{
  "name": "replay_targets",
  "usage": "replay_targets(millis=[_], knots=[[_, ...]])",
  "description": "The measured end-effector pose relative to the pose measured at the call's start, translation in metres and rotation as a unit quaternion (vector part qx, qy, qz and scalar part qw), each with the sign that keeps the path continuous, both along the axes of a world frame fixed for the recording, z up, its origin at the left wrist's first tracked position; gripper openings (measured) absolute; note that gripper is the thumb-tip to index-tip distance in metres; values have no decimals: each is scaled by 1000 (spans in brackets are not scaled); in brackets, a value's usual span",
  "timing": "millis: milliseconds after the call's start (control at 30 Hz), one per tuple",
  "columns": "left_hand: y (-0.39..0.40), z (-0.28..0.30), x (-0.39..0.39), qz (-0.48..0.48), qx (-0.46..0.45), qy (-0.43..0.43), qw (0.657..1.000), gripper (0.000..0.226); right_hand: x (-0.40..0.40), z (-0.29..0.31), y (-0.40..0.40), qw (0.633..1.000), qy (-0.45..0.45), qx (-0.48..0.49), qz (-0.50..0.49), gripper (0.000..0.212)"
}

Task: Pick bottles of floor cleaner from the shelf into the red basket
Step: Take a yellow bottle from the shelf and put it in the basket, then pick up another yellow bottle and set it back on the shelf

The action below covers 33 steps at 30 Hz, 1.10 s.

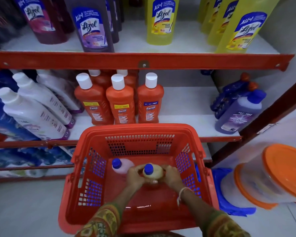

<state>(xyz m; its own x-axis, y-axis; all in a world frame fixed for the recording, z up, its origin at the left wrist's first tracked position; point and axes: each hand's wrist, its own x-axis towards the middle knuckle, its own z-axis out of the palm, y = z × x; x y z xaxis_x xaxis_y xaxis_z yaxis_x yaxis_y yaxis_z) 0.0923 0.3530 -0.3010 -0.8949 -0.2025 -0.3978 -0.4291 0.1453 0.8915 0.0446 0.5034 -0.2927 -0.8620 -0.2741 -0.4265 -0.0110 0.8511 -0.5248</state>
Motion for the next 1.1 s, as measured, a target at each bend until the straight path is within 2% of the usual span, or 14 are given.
replay_targets(millis=[133,233,467,700,767,833,967,1100], knots=[[-4,-10,7,5,-12,16,1000,79,2,-3,-3,999,1,36,24,37],[-2,-8,10,-17,-29,19,999,69,2,-5,-2,998,8,49,40,37],[-4,4,13,-68,-90,9,994,63,1,1,-3,992,-5,87,96,43],[-21,32,21,-128,-136,47,981,67,-16,38,3,983,-7,41,180,49],[-26,56,18,-122,-150,70,979,59,-26,64,6,981,-2,11,193,60],[-29,88,10,-119,-134,98,979,48,-37,96,10,982,16,-53,181,62],[-25,167,-22,-123,-84,198,969,31,-61,171,20,965,85,-219,116,47],[-16,232,-67,-68,-132,326,934,25,-85,234,31,920,199,-334,51,34]])
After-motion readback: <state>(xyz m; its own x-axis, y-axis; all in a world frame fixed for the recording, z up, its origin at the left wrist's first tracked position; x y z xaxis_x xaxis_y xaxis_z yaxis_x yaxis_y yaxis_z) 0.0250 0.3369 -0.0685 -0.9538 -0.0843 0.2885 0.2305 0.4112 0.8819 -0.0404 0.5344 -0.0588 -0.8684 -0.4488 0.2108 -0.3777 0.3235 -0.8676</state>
